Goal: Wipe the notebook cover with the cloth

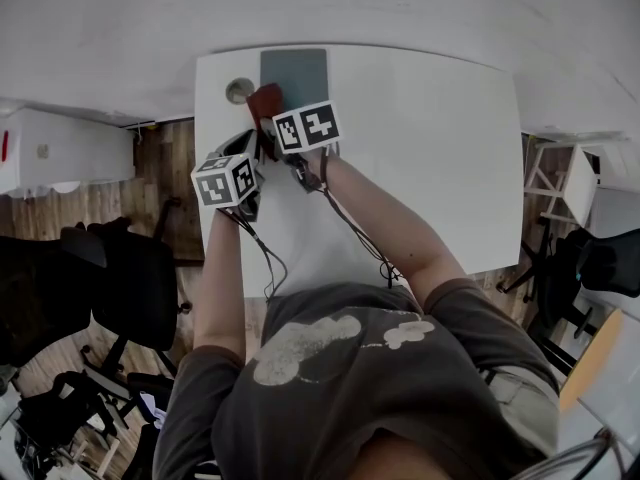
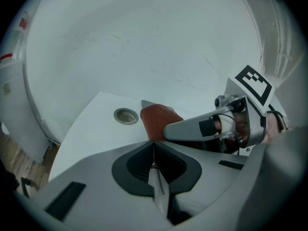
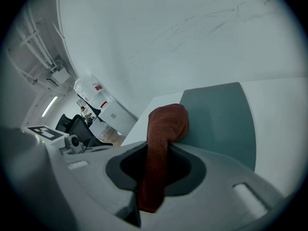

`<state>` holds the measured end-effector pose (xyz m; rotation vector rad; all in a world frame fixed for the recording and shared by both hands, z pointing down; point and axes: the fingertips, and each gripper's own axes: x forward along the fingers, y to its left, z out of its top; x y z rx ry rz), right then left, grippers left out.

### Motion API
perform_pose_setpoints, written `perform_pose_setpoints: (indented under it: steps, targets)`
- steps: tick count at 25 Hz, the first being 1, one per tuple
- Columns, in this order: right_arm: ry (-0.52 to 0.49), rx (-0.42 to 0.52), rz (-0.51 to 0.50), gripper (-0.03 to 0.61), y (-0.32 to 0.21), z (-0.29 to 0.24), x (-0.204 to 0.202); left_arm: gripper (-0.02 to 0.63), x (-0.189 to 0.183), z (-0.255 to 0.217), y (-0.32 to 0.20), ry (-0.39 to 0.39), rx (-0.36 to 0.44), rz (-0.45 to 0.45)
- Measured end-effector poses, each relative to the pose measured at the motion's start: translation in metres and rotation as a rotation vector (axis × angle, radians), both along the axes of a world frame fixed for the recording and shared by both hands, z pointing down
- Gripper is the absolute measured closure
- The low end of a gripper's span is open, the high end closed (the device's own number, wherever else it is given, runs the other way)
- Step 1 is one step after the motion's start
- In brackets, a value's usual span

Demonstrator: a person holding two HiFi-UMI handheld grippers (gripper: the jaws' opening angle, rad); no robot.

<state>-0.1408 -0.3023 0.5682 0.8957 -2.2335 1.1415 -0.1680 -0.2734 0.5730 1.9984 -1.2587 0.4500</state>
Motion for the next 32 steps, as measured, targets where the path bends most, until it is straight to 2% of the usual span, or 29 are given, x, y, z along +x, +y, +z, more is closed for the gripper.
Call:
perform_pose_setpoints:
  steps: [11,22,32]
  targets:
    - [0.054,0.013,0.039,0.497,-0.001,0.002,0.041,0.62,0.014,0.002,0.005,0.013,-0.012,0.014]
    - [0.093,0.008,0.134,0.497,0.006,0.005,0.099,0.62,0.031,-0.008,0.015,0.017,0.0,0.054]
    - [0.138,0.008,0.218,0.497,0.016,0.001,0.137,0.62,0.039,-0.01,0.026,0.07,-0.003,0.066]
